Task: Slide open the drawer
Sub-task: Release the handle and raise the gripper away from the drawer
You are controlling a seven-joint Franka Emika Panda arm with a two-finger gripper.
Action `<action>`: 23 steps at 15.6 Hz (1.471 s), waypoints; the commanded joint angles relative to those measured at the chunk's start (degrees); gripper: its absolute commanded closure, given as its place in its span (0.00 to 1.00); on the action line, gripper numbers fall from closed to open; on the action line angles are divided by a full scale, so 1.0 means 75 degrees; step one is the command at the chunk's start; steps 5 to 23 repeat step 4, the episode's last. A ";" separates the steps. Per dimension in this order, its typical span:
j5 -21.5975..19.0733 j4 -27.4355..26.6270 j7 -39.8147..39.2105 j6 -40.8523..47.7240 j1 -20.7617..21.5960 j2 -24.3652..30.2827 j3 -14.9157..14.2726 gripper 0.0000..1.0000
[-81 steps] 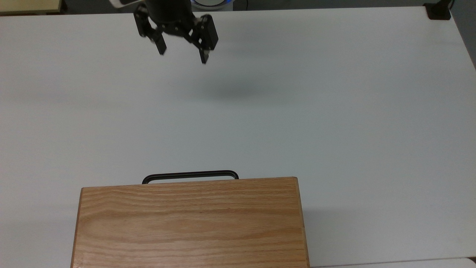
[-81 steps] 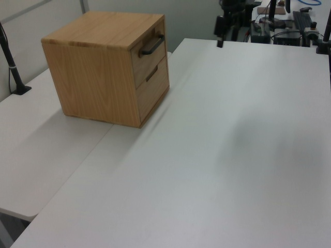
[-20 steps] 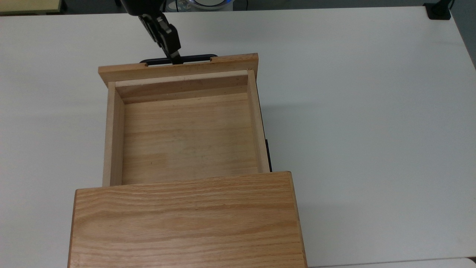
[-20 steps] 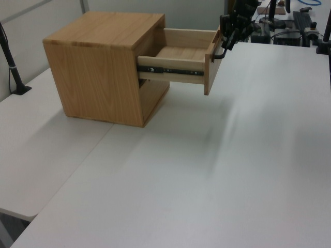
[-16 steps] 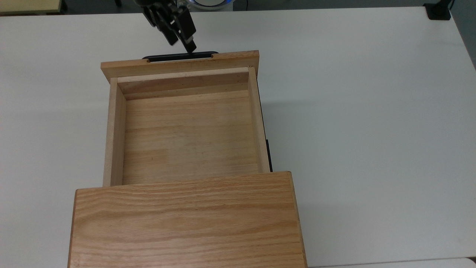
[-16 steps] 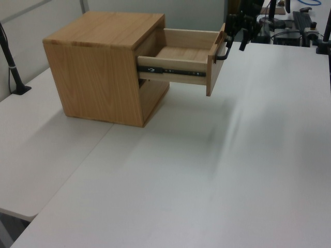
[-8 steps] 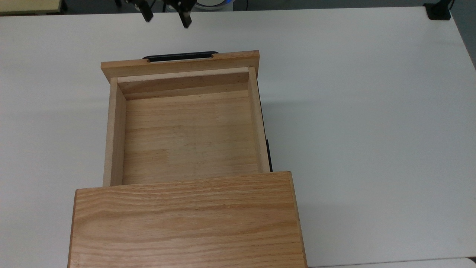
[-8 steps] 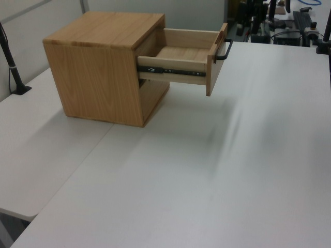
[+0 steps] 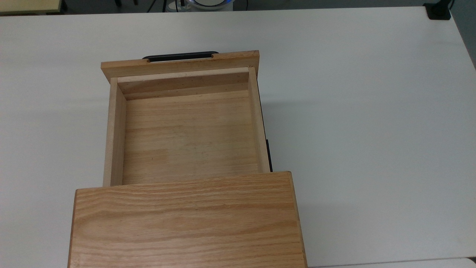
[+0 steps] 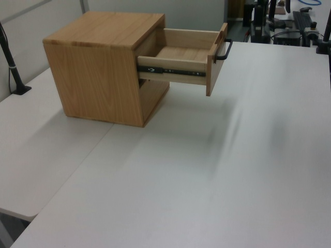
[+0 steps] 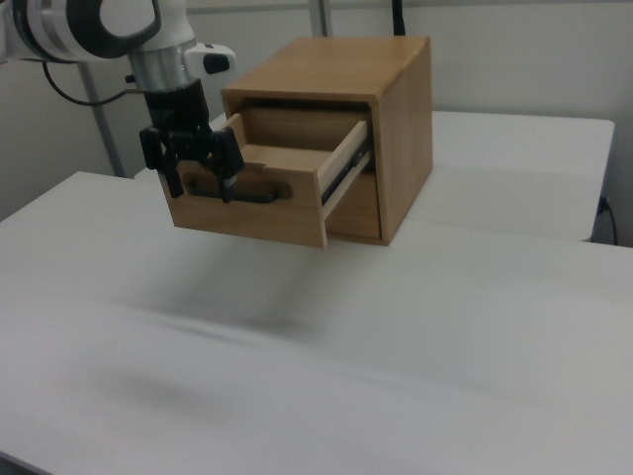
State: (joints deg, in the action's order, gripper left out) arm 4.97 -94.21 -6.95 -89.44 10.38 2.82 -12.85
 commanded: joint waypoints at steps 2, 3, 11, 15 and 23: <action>0.0135 0.0128 -0.0210 0.0183 -0.0012 -0.0060 0.0002 0.00; 0.0134 0.0162 -0.0210 0.0206 -0.0024 -0.0060 0.0002 0.00; 0.0065 0.0197 -0.0187 0.0241 -0.0047 -0.0060 -0.0009 0.00; 0.0065 0.0197 -0.0187 0.0241 -0.0047 -0.0060 -0.0009 0.00; 0.0065 0.0197 -0.0187 0.0241 -0.0047 -0.0060 -0.0009 0.00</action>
